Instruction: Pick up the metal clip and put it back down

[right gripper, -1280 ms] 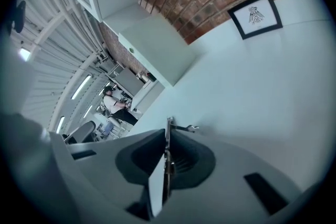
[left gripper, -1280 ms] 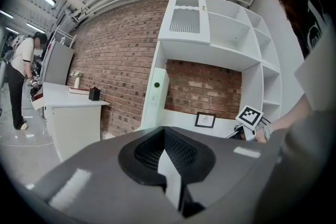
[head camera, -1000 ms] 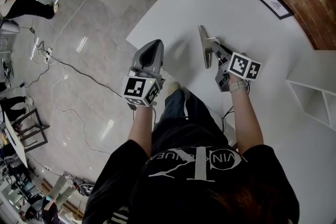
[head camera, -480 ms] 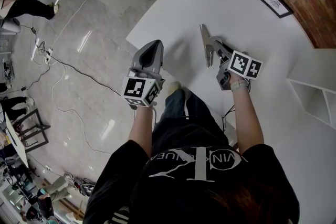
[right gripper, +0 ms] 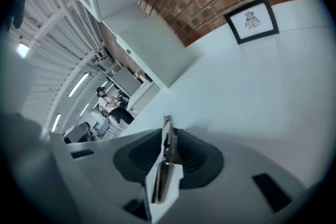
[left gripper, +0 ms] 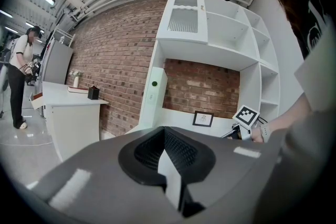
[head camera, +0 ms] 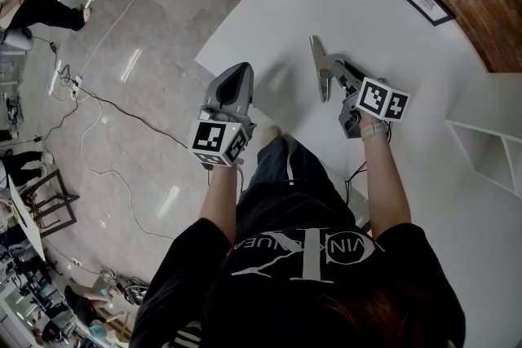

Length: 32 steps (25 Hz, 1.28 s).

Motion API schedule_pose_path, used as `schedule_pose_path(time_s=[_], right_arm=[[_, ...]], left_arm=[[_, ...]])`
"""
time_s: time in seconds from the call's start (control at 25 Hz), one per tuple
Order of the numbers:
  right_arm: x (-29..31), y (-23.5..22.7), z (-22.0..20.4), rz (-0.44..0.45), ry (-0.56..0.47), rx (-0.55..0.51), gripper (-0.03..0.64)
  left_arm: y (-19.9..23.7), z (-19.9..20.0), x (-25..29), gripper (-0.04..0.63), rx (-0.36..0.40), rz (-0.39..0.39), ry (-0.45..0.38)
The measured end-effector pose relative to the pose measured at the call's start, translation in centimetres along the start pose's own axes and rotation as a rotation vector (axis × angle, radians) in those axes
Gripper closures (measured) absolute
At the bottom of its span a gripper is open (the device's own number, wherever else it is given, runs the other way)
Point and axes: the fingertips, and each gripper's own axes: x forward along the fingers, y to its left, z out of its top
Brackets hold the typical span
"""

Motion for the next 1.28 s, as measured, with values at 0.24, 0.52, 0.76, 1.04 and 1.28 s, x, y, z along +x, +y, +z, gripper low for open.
schedule_pose_path(time_s=[0.24,0.52,0.76,1.04,1.28], right_arm=[[-0.6,-0.2,0.4,0.002,-0.028,0.014,0.54],[-1.3,-0.3,1.1,0.0,-0.059,0.017,0.532],[-2.3,-0.1,1.7,-0.008,-0.087,0.013,0.532],[-3.4,0.6,2.4,-0.037,-0.111,-0.054,0.534],[-5.3,2.1,3.6,-0.046,-0.156,-0.122,0.574]], left_arm=[[-0.1,-0.1,-0.2,0.607,0.0,-0.003,0.004],[-0.4,-0.1,-0.1,0.607,0.0,-0.014,-0.001],[-0.7,0.4,-0.3,0.607,0.002,-0.022,-0.01],[-0.8,0.8,-0.3,0.607,0.007,-0.032,-0.02],[-1.7,1.4,-0.6,0.607,0.013,-0.046,-0.03]])
